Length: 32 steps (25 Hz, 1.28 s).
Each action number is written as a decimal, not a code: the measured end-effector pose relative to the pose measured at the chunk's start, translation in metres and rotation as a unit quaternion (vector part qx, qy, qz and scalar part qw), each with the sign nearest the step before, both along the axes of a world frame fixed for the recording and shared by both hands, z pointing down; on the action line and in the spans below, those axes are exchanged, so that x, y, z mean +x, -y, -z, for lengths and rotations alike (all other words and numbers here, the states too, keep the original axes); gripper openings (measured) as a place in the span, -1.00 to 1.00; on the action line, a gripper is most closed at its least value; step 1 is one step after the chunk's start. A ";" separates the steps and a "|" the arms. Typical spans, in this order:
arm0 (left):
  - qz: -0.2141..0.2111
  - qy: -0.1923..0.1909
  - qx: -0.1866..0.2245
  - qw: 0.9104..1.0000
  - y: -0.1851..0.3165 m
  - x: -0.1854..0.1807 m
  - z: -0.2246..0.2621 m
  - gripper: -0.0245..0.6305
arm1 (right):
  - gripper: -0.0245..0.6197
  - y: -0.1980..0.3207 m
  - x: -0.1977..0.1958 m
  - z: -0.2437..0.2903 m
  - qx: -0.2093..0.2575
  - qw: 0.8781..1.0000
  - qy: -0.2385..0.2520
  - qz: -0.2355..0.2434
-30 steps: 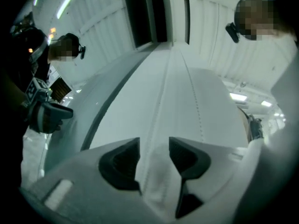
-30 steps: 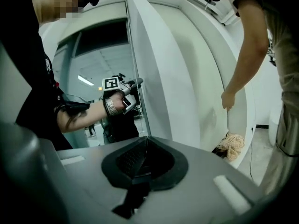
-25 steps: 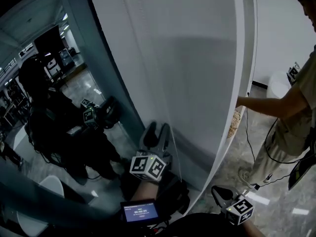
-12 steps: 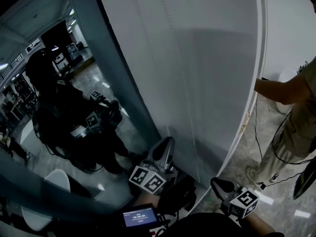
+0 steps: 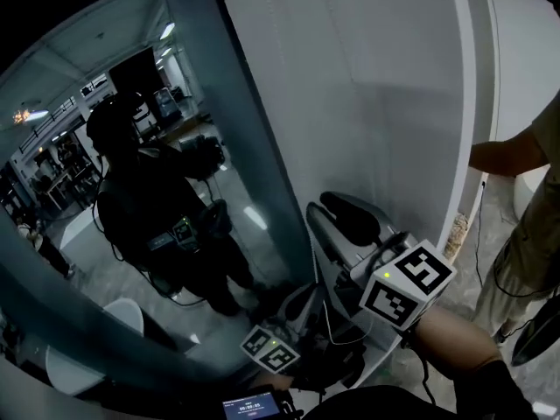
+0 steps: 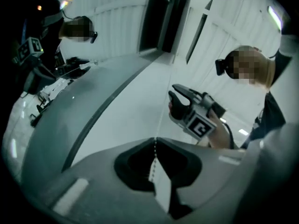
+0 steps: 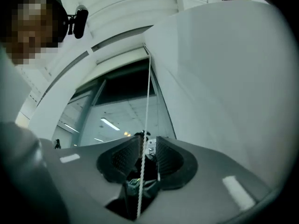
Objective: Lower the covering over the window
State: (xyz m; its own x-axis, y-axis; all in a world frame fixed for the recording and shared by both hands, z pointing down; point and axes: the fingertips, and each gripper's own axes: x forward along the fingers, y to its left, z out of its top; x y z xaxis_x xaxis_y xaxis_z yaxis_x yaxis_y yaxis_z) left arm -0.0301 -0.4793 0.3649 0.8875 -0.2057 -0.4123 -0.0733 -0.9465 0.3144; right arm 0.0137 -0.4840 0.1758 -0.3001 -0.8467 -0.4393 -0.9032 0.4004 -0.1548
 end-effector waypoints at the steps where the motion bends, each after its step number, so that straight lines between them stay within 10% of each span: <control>1: -0.002 0.000 0.000 1.000 -0.002 -0.002 0.000 -0.87 | -0.59 0.005 0.000 0.017 0.009 1.000 -0.001 -0.004; 13: -0.031 -0.006 -0.037 0.999 0.011 -0.010 -0.027 -0.87 | -0.89 0.036 -0.013 0.068 0.034 0.997 -0.071 0.008; 22: 0.082 0.085 -0.191 0.974 -0.038 -0.044 -0.180 -0.83 | -0.89 -0.004 0.014 -0.047 -0.037 0.993 -0.114 -0.002; 27: 0.217 0.150 -0.171 0.949 -0.058 -0.077 -0.189 -0.84 | -0.89 -0.042 0.018 -0.087 -0.052 0.989 -0.139 0.013; 32: 0.277 0.120 -0.087 0.949 -0.083 -0.077 -0.109 -0.83 | -0.89 -0.079 -0.009 -0.137 -0.101 0.977 -0.170 0.075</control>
